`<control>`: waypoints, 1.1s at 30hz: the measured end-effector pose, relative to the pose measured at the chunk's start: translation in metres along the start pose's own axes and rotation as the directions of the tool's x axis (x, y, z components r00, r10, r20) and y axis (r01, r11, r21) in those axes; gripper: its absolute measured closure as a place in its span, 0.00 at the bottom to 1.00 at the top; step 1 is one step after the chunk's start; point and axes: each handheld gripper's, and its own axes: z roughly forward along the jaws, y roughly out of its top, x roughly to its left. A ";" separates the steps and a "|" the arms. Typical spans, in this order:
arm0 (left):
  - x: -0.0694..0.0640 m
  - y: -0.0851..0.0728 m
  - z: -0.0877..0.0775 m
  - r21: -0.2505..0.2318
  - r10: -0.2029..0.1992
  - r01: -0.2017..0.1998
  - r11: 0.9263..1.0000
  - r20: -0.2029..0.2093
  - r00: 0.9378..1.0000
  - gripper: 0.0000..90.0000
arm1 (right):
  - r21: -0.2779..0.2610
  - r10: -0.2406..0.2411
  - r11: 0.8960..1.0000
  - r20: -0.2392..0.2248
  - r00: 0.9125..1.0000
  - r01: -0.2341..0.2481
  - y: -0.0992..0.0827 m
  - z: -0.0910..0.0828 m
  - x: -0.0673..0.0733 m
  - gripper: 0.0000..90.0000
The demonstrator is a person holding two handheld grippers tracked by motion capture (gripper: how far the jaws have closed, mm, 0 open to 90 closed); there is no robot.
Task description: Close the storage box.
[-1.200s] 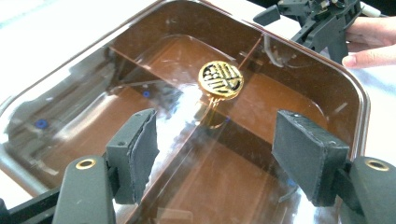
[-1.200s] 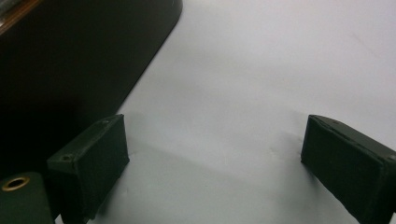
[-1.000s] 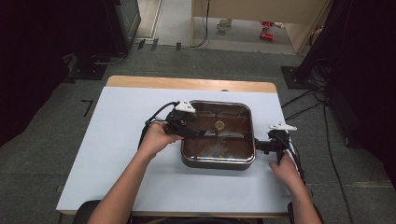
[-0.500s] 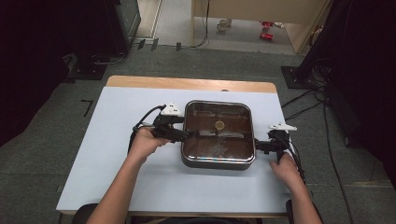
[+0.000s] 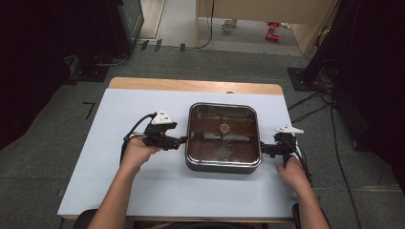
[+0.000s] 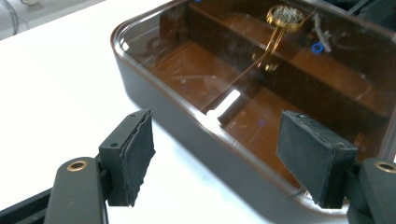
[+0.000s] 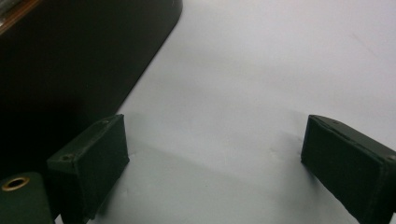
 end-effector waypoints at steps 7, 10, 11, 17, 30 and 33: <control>0.006 -0.023 -0.011 -0.025 -0.006 0.005 1.000 -0.048 0.999 0.29 | 0.000 0.000 1.000 0.000 1.000 0.000 0.000 0.000 0.000 0.07; 0.007 -0.035 -0.015 -0.057 0.021 -0.025 0.998 -0.086 0.996 0.28 | 0.000 0.001 1.000 0.000 1.000 -0.001 0.000 0.000 0.000 0.07; 0.008 -0.038 -0.016 -0.054 0.019 -0.024 0.998 -0.096 0.995 0.28 | 0.000 0.000 1.000 0.000 1.000 0.000 0.000 0.000 0.000 0.07; 0.008 -0.056 -0.015 -0.013 -0.017 0.016 1.000 -0.102 0.995 0.27 | 0.000 0.001 1.000 0.000 1.000 -0.001 0.000 0.000 0.000 0.07; -0.006 -0.087 -0.010 0.058 -0.050 0.054 0.997 -0.069 0.996 0.27 | 0.000 0.001 1.000 0.000 1.000 -0.001 0.000 0.000 0.000 0.07; -0.007 -0.090 -0.006 0.094 -0.047 0.053 0.994 -0.061 0.997 0.27 | 0.000 0.001 1.000 0.001 1.000 -0.001 0.000 0.000 0.000 0.07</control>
